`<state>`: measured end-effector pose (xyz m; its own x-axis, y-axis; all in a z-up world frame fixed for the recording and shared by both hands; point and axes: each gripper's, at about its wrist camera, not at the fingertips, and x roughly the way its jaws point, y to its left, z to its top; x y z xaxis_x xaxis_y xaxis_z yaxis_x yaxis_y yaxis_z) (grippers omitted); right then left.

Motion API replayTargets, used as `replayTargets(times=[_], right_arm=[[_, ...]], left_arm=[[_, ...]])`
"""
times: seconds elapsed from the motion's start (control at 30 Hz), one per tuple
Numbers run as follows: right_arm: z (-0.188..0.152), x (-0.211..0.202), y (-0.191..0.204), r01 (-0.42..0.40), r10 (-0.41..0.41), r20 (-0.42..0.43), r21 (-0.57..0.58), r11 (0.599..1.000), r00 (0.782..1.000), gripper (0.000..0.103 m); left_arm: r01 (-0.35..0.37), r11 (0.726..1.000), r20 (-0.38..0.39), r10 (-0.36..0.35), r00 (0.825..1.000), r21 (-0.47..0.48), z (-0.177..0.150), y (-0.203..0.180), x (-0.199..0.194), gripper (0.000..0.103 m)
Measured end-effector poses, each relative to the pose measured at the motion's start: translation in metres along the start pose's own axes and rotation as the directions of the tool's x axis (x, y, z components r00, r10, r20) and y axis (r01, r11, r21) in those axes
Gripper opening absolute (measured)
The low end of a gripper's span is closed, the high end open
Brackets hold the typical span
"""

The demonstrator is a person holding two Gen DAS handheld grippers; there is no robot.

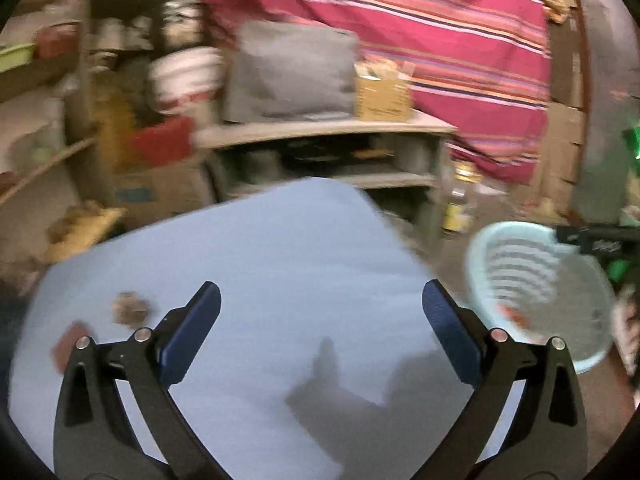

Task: Collect trash
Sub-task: 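Move both open tools back over the table toward the remaining trash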

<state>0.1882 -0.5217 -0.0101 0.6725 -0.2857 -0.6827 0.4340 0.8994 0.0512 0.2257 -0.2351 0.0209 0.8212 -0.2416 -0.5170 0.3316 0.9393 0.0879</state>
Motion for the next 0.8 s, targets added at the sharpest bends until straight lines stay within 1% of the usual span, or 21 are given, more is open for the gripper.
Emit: replayTargets(times=[0.03,0.1,0.13,0.17,0.23,0.3,0.4,0.47,0.53,0.57,0.6,0.63,0.67,0.73,0.8], right_arm=[[0.000,-0.003,0.012,0.004,-0.003,0.019,-0.019,1.000,1.000,0.094],[0.001,-0.006,0.028,0.007,-0.005,0.038,-0.047,0.999,0.999,0.095],[0.000,-0.006,0.043,0.004,-0.001,0.043,-0.071,0.997,0.999,0.095],[0.000,-0.007,0.055,-0.003,0.007,0.047,-0.088,0.996,0.999,0.096],[-0.001,-0.008,0.077,-0.019,0.025,0.056,-0.111,0.994,0.998,0.098],[-0.001,-0.006,0.096,-0.028,0.034,0.053,-0.119,0.992,0.998,0.098],[-0.002,-0.003,0.125,-0.067,0.073,0.053,-0.112,0.991,0.996,0.098],[-0.004,0.001,0.147,-0.100,0.104,0.047,-0.088,0.991,0.993,0.098],[-0.008,0.005,0.162,-0.131,0.133,0.031,-0.079,0.988,0.991,0.098],[-0.011,0.008,0.175,-0.150,0.152,0.015,-0.085,0.985,0.988,0.098],[-0.014,0.010,0.184,-0.158,0.159,0.005,-0.097,0.983,0.987,0.098],[-0.016,0.012,0.193,-0.162,0.163,-0.003,-0.113,0.980,0.987,0.098],[-0.019,0.013,0.205,-0.165,0.165,-0.008,-0.136,0.977,0.986,0.098],[-0.022,0.016,0.224,-0.167,0.168,-0.013,-0.170,0.971,0.986,0.098],[-0.024,0.018,0.233,-0.174,0.174,-0.017,-0.175,0.969,0.985,0.098]], left_arm=[[-0.034,0.999,-0.009,0.034,0.999,-0.006,-0.005,0.017,0.001,0.097],[-0.063,0.998,-0.054,0.061,0.997,-0.024,-0.013,0.049,0.005,0.098],[-0.089,0.995,-0.069,0.086,0.994,-0.037,-0.016,0.067,0.008,0.098],[-0.138,0.989,-0.076,0.134,0.988,-0.049,-0.020,0.086,0.010,0.098],[-0.231,0.970,-0.112,0.222,0.969,-0.076,-0.024,0.123,0.017,0.098],[-0.266,0.955,-0.166,0.243,0.956,-0.134,-0.026,0.159,0.022,0.098],[-0.317,0.930,-0.203,0.280,0.938,-0.186,-0.031,0.198,0.026,0.098],[-0.374,0.901,-0.237,0.322,0.917,-0.221,-0.039,0.230,0.029,0.098],[-0.389,0.880,-0.279,0.315,0.907,-0.274,-0.048,0.257,0.035,0.098],[-0.392,0.866,-0.318,0.293,0.902,-0.312,-0.055,0.274,0.042,0.098],[-0.390,0.857,-0.340,0.275,0.899,-0.336,-0.059,0.286,0.048,0.098],[-0.397,0.848,-0.355,0.272,0.894,-0.350,-0.064,0.290,0.052,0.098],[-0.415,0.836,-0.374,0.279,0.885,-0.360,-0.068,0.298,0.057,0.098],[-0.440,0.822,-0.401,0.289,0.869,-0.361,-0.076,0.306,0.067,0.098],[-0.446,0.819,-0.414,0.288,0.864,-0.361,-0.078,0.311,0.075,0.098]])
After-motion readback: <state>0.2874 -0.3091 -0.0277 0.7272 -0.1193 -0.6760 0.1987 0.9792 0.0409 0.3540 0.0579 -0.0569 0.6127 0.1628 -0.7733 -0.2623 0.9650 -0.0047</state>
